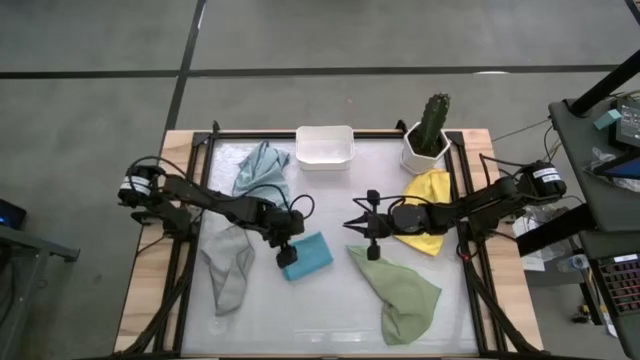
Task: Fold microfiber towels
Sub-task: Put the blue cloth into the bin
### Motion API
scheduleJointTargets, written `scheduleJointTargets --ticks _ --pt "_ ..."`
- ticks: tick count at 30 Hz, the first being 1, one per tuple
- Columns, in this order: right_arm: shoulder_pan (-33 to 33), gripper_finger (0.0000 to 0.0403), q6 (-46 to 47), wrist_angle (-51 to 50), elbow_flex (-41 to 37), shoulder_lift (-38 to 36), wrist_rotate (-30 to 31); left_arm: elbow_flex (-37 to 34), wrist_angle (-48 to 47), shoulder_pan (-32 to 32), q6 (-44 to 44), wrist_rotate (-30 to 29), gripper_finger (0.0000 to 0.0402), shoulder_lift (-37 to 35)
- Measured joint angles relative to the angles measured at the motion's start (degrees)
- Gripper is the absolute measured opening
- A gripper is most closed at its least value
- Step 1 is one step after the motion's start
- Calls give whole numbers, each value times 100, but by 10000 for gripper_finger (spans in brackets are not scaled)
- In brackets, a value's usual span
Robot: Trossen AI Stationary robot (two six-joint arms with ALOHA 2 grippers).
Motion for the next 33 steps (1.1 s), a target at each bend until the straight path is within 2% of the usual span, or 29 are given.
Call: scheduleJointTargets --ticks 6,13,22,28,33 --pt "0 9 -3 0 0 0 0 13 779 8 41 -132 312 231" --pt "0 9 1 -7 0 0 0 7 895 12 9 -132 302 634" --pt "0 9 1 -39 2 2 0 48 923 -22 2 -11 238 717" --pt "0 9 3 -37 2 2 0 48 958 -134 -4 384 172 688" --pt "0 9 3 -22 2 2 2 49 978 -263 -7 329 116 803"
